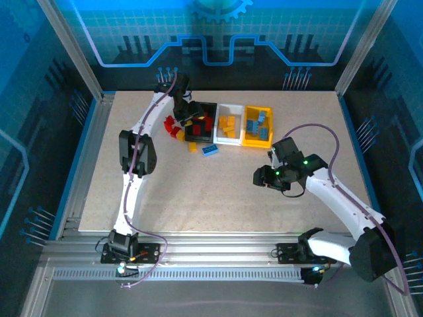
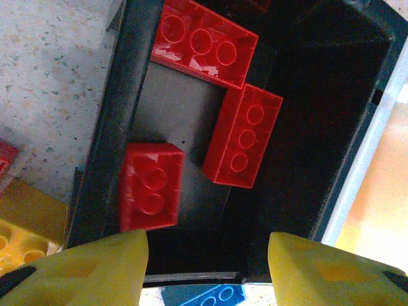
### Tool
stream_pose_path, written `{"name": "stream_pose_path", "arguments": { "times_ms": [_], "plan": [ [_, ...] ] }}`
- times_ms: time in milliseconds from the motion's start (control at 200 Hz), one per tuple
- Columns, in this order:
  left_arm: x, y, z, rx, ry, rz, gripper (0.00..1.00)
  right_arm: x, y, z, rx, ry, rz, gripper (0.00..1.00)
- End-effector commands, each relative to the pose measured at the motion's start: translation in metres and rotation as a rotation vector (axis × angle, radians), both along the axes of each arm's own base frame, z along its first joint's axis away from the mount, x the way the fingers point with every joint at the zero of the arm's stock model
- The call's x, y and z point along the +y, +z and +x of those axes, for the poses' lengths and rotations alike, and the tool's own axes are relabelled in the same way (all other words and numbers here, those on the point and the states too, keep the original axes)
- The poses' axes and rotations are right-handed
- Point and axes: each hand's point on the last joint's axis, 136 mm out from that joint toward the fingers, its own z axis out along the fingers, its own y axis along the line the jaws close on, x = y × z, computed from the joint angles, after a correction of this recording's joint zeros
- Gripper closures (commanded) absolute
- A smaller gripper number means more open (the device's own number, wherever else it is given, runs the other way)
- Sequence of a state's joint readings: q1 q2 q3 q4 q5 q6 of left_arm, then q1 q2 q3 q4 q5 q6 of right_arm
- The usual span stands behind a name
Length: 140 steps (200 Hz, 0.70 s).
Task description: Sort the legos into containers by color
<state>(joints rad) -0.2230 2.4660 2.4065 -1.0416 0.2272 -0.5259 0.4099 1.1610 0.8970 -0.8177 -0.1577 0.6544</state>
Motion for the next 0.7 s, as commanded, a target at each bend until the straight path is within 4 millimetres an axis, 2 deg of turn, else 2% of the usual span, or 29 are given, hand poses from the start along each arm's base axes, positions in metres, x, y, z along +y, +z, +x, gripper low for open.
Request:
{"name": "stream_pose_path", "arguments": {
  "times_ms": [0,150,235,295,490,695],
  "plan": [
    [-0.006,0.02,0.001,-0.027,-0.006,-0.027,0.46,-0.001,-0.003,0.003,0.015,-0.019,0.005,0.45],
    [0.008,0.046,0.001,-0.076,0.0,0.002,0.45,0.002,-0.004,0.008,0.014,-0.009,0.011,0.45],
    [0.031,0.056,-0.003,-0.087,0.017,0.061,0.44,0.006,-0.005,0.011,0.018,-0.004,0.021,0.45],
    [0.053,0.059,-0.008,-0.08,0.033,0.116,0.39,0.009,-0.006,0.013,0.024,-0.001,0.028,0.45],
    [0.13,0.042,-0.023,-0.013,0.135,0.208,0.32,0.018,-0.01,0.019,0.045,0.016,0.03,0.45],
    [0.186,0.016,-0.03,0.06,0.216,0.25,0.27,0.03,-0.012,0.023,0.065,0.044,0.01,0.45]
  ]
}}
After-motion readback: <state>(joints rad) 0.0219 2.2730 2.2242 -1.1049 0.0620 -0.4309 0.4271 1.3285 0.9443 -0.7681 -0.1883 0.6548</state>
